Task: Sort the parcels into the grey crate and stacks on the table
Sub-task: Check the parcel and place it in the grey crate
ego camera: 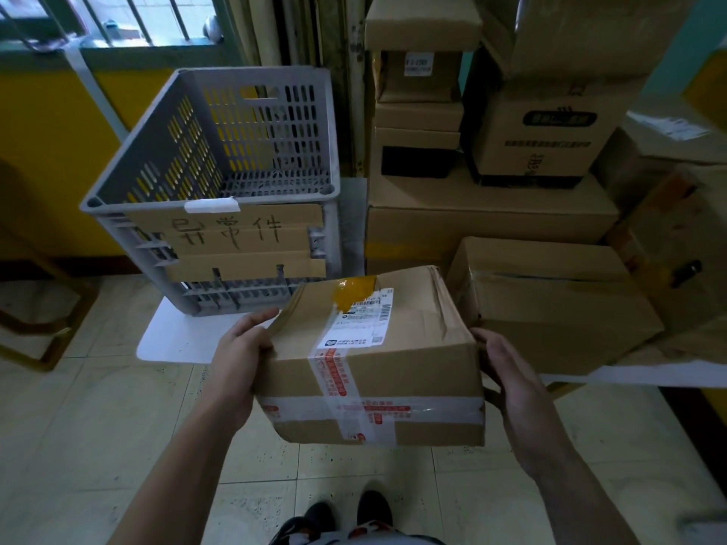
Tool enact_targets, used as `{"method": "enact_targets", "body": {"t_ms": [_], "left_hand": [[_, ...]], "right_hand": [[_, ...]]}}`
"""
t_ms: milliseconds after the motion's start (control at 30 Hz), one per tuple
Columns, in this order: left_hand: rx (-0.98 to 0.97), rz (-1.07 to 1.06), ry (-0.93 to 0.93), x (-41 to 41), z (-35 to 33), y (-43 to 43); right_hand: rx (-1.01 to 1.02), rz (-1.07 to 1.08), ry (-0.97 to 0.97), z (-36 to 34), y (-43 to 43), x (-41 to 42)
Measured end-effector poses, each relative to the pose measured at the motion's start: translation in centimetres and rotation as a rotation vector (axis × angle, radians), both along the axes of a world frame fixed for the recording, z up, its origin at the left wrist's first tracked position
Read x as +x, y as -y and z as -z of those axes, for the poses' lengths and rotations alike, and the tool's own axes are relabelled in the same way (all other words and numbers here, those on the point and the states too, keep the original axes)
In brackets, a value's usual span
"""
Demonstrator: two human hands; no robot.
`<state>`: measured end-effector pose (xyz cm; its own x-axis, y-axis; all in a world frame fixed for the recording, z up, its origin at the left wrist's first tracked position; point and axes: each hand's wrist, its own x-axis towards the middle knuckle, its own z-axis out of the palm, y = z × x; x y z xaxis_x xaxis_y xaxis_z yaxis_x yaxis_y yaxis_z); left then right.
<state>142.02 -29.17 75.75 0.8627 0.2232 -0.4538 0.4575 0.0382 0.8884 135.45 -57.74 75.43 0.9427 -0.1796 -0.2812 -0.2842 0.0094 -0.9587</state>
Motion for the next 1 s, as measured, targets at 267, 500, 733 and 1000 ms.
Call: {"method": "enact_targets", "body": {"t_ms": [267,500,733,1000], "left_hand": [[0.014,0.147,-0.07,-0.7,-0.4,-0.2],[0.048,0.128,-0.073,-1.1,-0.4,0.4],[-0.017,0.049,-0.052,-0.6,-0.6,0.7],[-0.008,0.086,-0.045,-0.5,-0.4,0.8]], "right_hand": [[0.004,0.011,-0.152,0.2,-0.5,0.5],[-0.074,0.038,-0.13,1.3,-0.5,0.4],[-0.073,0.02,-0.137,1.3,-0.3,0.3],[-0.047,0.058,-0.096,0.6,0.0,0.3]]}}
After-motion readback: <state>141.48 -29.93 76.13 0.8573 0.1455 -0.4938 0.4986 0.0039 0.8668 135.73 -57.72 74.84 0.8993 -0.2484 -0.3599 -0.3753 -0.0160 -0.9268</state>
